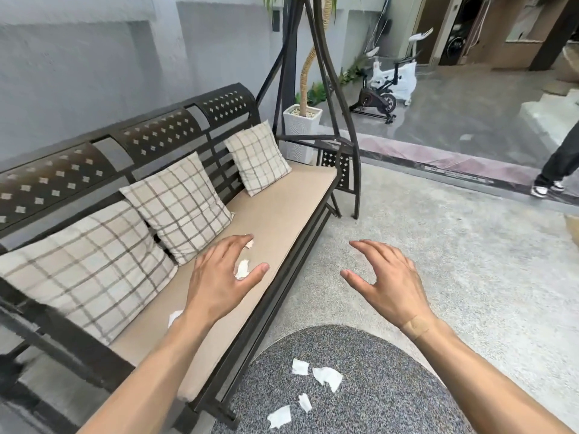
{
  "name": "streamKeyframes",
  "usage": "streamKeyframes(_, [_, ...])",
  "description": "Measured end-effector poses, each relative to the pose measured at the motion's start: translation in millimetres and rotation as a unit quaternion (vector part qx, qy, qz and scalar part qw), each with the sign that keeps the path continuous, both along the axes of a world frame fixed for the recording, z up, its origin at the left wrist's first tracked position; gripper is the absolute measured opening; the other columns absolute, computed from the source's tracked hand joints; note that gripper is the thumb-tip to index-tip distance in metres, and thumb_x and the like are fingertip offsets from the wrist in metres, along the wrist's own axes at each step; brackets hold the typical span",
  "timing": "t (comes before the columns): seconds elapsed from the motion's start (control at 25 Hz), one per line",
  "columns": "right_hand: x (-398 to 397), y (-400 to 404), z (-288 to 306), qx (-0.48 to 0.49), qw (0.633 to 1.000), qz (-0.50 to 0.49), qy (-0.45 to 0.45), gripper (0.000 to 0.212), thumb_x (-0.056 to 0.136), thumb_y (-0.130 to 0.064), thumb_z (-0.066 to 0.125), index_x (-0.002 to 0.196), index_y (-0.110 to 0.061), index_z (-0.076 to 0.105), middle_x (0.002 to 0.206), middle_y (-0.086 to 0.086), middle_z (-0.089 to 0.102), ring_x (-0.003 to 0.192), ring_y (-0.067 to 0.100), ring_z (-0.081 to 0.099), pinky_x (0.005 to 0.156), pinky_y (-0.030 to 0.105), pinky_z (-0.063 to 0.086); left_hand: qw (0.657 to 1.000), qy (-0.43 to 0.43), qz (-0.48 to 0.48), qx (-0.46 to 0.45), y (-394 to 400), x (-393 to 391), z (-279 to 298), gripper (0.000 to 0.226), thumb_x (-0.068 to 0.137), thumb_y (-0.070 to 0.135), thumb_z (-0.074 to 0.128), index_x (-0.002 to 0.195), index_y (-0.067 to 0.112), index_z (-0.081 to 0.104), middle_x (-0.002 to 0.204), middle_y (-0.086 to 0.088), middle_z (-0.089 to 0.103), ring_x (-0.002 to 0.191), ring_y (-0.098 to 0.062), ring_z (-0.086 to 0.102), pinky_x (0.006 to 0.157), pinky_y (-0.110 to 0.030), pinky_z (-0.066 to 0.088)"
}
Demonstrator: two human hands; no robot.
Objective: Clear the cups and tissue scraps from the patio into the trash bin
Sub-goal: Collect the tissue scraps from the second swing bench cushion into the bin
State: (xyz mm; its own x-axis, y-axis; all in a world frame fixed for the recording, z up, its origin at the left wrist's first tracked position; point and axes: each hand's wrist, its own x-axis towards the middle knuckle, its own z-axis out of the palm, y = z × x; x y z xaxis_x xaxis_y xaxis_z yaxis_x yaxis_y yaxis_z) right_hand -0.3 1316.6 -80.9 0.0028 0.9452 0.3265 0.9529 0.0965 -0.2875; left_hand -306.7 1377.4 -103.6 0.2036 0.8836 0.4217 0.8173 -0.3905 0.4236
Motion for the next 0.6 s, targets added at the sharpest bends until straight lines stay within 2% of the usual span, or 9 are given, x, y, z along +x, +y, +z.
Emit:
streamKeyframes(0.28, [2.7, 136.2, 0.2, 0.015, 0.996, 0.087, 0.027, 0.063, 0.084, -0.071, 0.042, 0.137, -0.038, 0.044, 0.139, -0.011, 0.052, 0.129, 0.013, 0.043, 0.103, 0.043, 0.037, 0.997, 0.002, 0.08, 0.008, 79.5, 8.7, 5.7, 0.065, 0.083, 0.071, 0.043, 0.135, 0.032, 0.05, 0.134, 0.01, 0.055, 0.126, -0.012, 0.046, 0.103, -0.035, 0.032])
streamKeyframes(0.6, [16.1, 303.2, -5.6, 0.009, 0.965, 0.262, 0.032, 0.058, 0.087, -0.063, 0.05, 0.137, -0.035, 0.047, 0.141, -0.011, 0.05, 0.13, 0.015, 0.043, 0.103, 0.042, 0.036, 0.967, 0.006, 0.256, 0.018, 147.2, 32.5, -2.5, 0.063, 0.085, 0.069, 0.045, 0.135, 0.032, 0.049, 0.134, 0.011, 0.055, 0.127, -0.013, 0.047, 0.105, -0.04, 0.036])
